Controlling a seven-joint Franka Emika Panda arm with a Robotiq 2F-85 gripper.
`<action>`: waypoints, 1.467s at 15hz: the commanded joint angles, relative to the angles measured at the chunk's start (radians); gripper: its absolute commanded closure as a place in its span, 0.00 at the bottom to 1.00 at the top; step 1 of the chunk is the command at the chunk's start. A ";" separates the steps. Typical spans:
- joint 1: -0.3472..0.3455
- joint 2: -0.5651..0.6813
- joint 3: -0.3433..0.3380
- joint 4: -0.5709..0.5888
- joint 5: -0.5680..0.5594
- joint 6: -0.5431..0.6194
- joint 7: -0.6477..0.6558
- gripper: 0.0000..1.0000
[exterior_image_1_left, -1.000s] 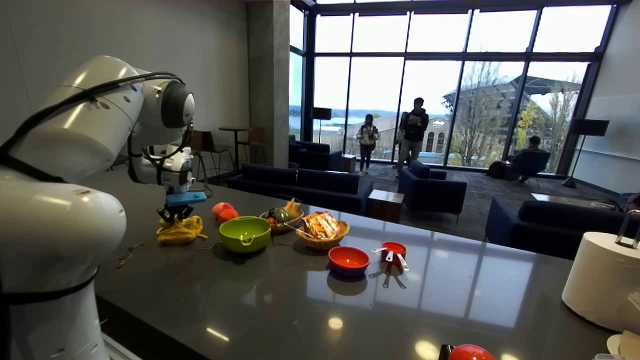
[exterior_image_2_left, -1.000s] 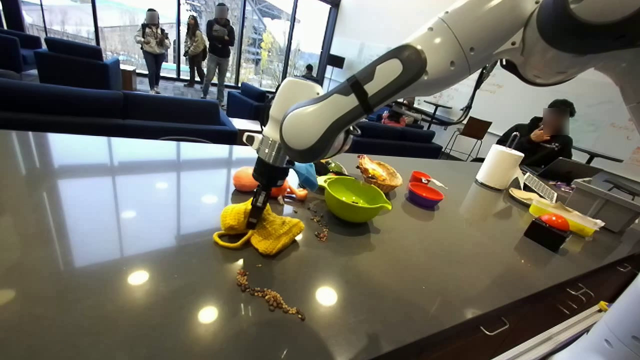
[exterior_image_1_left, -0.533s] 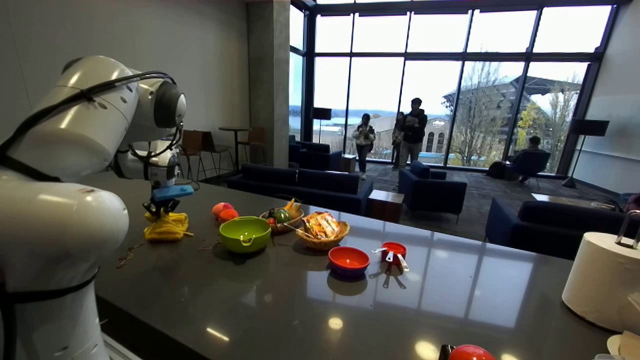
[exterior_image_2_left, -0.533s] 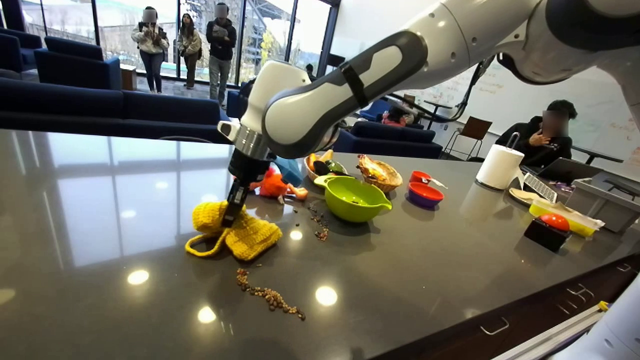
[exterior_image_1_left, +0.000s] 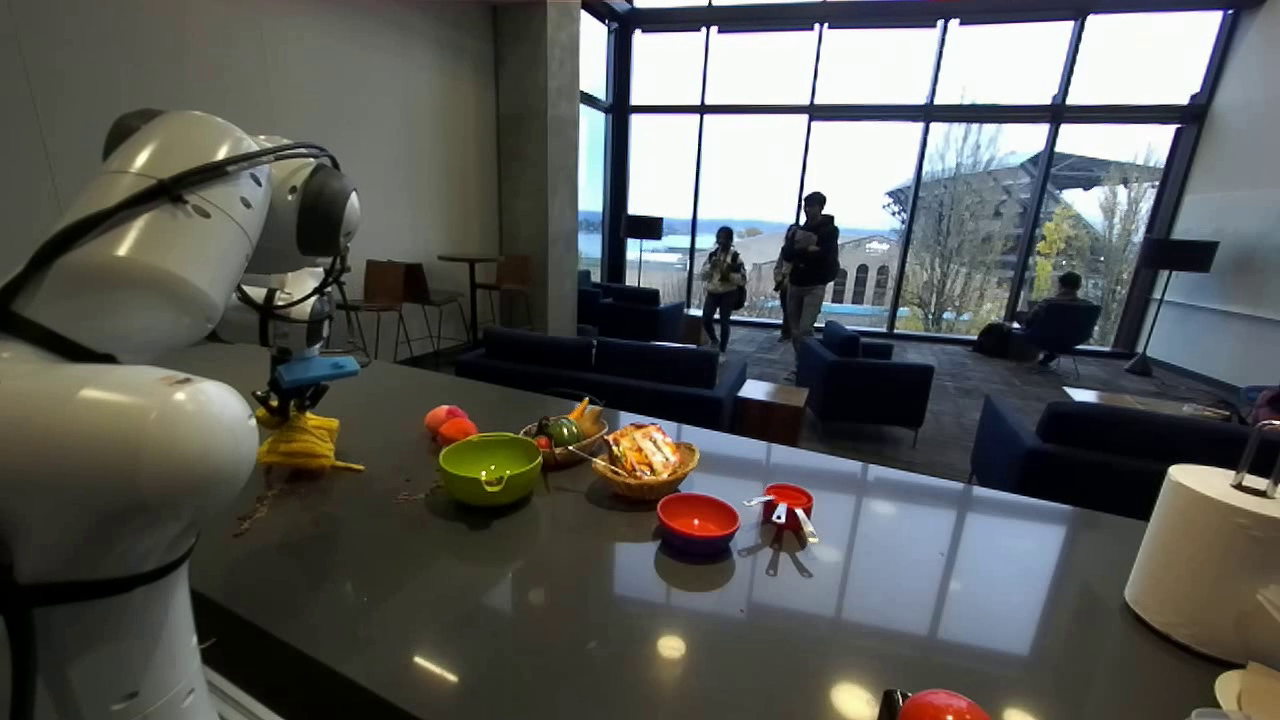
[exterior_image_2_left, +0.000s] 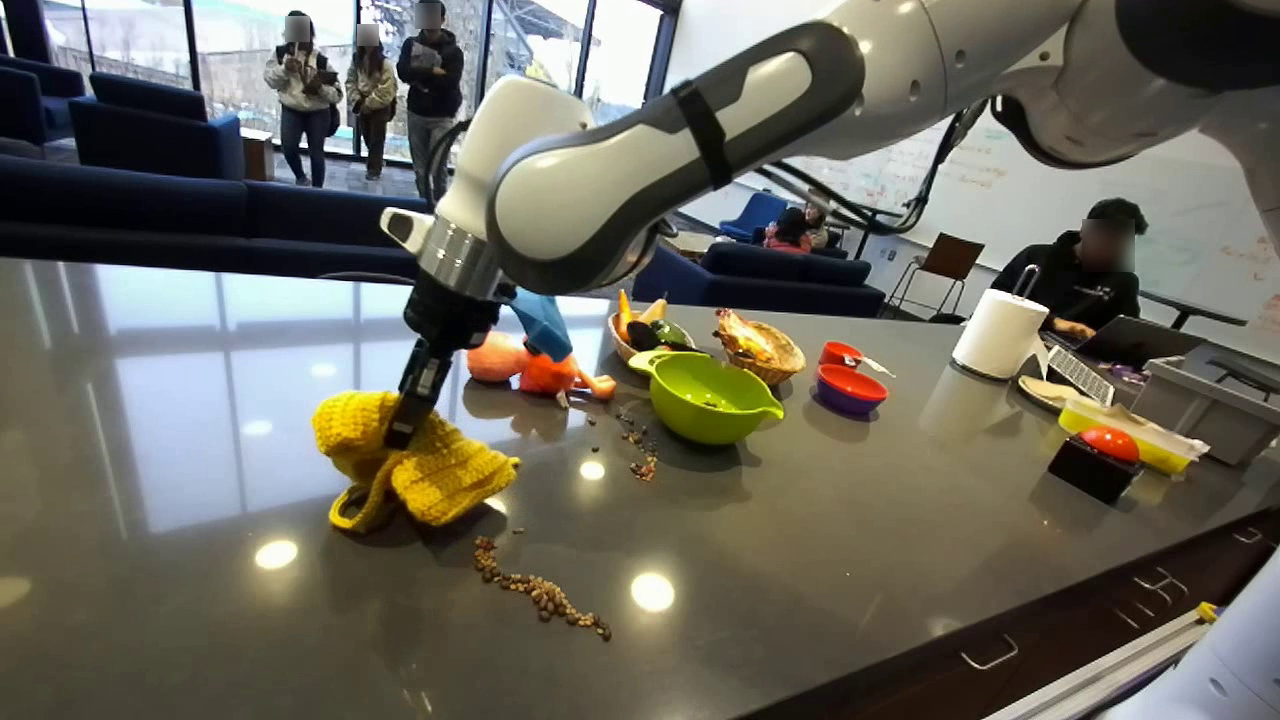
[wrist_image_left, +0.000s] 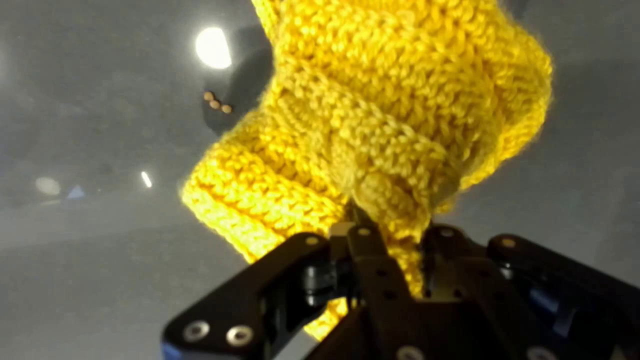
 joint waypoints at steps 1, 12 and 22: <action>-0.019 0.000 0.043 0.007 0.032 -0.026 -0.023 0.96; -0.051 -0.024 0.119 -0.110 0.159 -0.003 -0.005 0.96; -0.149 -0.056 0.131 -0.338 0.220 0.008 0.028 0.96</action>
